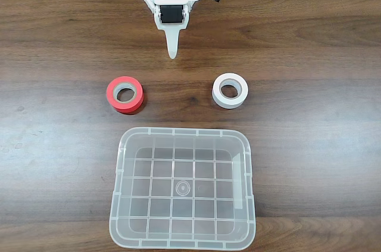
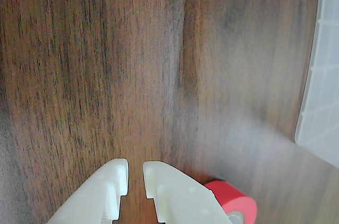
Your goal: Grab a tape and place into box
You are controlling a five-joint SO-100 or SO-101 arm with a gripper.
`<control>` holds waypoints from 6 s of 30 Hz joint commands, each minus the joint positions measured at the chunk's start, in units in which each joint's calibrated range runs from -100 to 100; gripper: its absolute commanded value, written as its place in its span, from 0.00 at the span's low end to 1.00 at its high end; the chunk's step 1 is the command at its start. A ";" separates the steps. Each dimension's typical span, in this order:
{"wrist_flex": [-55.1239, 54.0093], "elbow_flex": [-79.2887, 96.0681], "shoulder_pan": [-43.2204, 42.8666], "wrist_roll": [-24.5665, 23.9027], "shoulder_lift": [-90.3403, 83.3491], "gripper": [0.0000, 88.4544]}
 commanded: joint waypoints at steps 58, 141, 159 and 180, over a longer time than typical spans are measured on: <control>-1.66 -10.23 -12.10 -0.24 1.45 0.01; -5.00 -90.39 -21.39 1.02 117.14 0.08; -4.06 -90.39 -20.73 1.13 111.35 0.04; 5.70 -94.24 -16.78 2.24 84.32 0.04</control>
